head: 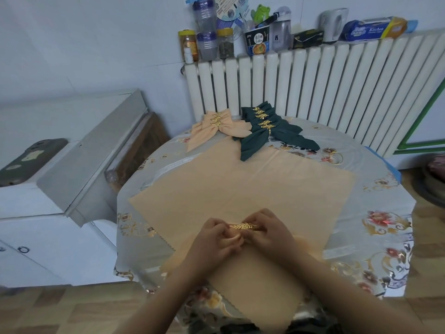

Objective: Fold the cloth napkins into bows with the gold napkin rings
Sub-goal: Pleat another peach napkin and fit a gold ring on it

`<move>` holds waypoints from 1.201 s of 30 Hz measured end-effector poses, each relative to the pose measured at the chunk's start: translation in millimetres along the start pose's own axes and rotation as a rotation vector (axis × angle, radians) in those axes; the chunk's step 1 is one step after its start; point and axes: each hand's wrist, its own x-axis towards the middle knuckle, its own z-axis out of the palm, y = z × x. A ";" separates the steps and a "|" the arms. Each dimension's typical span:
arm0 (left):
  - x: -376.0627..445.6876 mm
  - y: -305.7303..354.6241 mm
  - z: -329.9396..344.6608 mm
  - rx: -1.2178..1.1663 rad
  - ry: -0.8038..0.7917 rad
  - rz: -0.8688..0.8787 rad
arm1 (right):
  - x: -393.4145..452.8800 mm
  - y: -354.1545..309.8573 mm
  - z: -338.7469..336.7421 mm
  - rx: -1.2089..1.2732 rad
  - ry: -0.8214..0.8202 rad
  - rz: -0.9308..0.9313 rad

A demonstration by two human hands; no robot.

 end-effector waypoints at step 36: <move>17.1 44.3 -28.7 -0.381 -0.043 -0.252 | 22.0 -21.8 -42.1 0.077 0.144 0.346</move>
